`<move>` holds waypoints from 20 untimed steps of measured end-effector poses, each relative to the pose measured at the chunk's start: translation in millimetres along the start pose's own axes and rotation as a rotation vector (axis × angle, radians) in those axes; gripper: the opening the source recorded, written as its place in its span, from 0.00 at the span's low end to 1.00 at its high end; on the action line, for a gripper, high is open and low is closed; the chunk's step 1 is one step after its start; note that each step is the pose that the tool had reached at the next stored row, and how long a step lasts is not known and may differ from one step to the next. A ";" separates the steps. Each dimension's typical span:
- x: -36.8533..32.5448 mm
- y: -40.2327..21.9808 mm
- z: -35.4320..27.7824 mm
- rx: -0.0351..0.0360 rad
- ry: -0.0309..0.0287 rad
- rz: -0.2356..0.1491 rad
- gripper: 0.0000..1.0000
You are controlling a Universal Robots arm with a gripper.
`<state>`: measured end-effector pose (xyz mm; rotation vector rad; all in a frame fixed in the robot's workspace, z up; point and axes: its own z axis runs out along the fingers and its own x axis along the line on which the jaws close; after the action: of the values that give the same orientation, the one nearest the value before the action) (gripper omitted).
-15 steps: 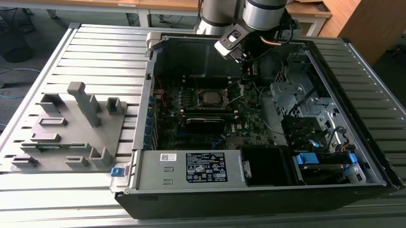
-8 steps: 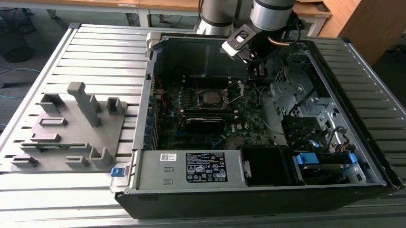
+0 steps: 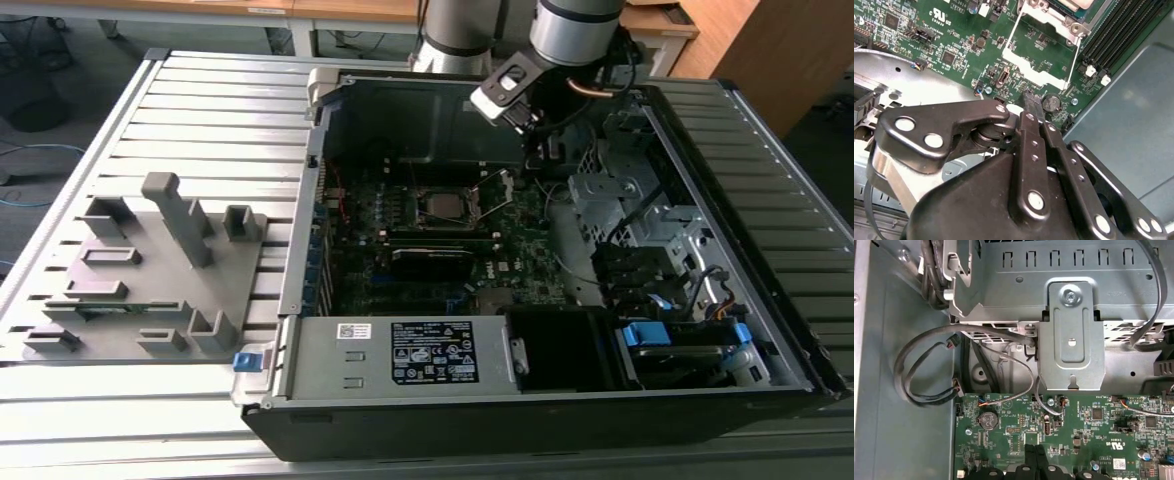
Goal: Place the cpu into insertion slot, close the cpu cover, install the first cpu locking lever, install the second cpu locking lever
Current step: 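Close the cpu cover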
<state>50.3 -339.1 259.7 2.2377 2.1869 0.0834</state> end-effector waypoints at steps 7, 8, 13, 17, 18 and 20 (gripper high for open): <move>-0.2 -0.3 8.1 0.0000 -0.0021 0.000 0.11; -0.3 -0.4 9.3 0.0000 -0.0029 0.000 0.11; -0.5 -0.7 16.0 -0.0001 -0.0064 0.000 0.11; -0.5 -0.8 17.4 -0.0001 -0.0076 0.000 0.11; -0.5 -0.8 17.4 -0.0001 -0.0077 0.000 0.11; -0.5 -0.8 17.5 -0.0001 -0.0075 0.000 0.11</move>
<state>50.3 -339.1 242.2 2.2338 2.1835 0.0750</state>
